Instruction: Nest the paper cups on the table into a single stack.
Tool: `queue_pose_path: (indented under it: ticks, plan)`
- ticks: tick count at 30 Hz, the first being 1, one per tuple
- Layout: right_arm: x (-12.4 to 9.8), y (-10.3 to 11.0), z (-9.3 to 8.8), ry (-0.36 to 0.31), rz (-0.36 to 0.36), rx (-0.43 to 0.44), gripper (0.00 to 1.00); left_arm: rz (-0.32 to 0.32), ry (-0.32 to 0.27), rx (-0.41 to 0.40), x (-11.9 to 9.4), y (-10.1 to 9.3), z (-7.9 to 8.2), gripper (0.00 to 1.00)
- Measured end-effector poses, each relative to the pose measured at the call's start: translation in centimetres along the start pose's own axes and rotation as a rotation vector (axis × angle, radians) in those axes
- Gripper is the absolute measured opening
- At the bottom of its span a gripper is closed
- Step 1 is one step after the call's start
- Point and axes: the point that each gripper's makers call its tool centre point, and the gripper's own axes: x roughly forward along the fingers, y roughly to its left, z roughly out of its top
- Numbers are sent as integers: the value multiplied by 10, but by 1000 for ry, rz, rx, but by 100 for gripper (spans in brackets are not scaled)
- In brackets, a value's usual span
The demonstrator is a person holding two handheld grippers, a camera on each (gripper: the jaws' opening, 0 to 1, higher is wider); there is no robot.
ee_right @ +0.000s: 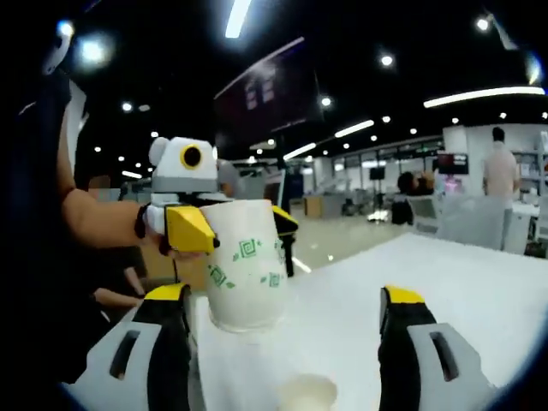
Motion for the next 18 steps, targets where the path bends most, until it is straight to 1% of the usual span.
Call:
queue_pose_path:
  ticks: [1, 2, 5, 7, 8, 9, 10, 11, 13, 14, 15, 16, 18]
  plan:
    - [-6, -2, -1, 1, -22, -17, 99, -3, -6, -3, 0, 0, 1, 41]
    - [-8, 1, -4, 9, -16, -7, 100, -6, -11, -7, 0, -1, 2, 41]
    - [-15, 0, -7, 11, -33, 17, 98, -16, -37, -18, 2, -2, 6, 41]
    - [-20, 6, -10, 24, -6, 46, 85, -28, -59, -34, 3, -5, 9, 41]
    - [-22, 12, -11, 38, 24, 67, 77, -32, -68, -41, 3, -5, 10, 41]
    - [-22, 12, -11, 43, 26, 66, 66, -36, -83, -50, 4, -6, 12, 41]
    - [-22, 14, -10, 42, 34, 66, 61, -38, -90, -55, 4, -7, 13, 41]
    - [-23, 15, -9, 41, 39, 69, 57, -41, -97, -60, 5, -8, 14, 41]
    - [-22, 24, -5, 34, 85, 121, 52, -44, -112, -68, 6, -9, 16, 41]
    - [-22, 26, -3, 33, 100, 134, 48, -47, -124, -74, 6, -10, 18, 41]
    - [-22, 27, -2, 31, 103, 135, 43, -50, -135, -79, 6, -10, 19, 41]
    - [-22, 27, -2, 33, 106, 136, 40, -52, -154, -89, 6, -11, 23, 41]
    - [-22, 29, 1, 29, 117, 148, 37, -51, -163, -93, 5, -10, 25, 41]
